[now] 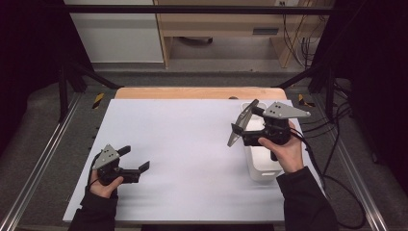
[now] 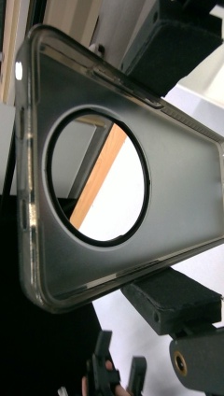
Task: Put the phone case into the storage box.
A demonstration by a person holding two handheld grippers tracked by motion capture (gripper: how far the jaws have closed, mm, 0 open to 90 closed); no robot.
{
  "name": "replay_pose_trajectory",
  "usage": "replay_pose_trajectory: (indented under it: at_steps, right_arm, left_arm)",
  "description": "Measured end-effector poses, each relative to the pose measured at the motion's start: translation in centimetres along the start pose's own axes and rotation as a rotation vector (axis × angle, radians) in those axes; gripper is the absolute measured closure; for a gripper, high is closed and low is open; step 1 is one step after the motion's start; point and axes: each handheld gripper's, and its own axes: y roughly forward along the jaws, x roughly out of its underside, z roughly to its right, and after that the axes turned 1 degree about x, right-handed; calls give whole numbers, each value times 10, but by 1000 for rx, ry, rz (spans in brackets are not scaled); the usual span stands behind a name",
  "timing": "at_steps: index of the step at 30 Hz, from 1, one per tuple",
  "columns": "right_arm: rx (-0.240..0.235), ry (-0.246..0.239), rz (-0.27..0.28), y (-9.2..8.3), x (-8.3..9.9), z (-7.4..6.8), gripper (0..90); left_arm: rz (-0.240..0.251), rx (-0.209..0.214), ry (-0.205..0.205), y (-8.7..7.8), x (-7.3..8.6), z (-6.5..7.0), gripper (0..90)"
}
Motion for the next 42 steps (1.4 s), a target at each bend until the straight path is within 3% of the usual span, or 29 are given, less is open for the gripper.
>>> replay_pose_trajectory:
  at_steps: [23,42]
  right_arm:
    - [201,70,-16,7,-10,28,117]
    - [317,122,-21,17,-15,47,116]
  left_arm:
    - [1,1,2,0,1,-1,5]
    - [-4,2,5,1,1,-1,5]
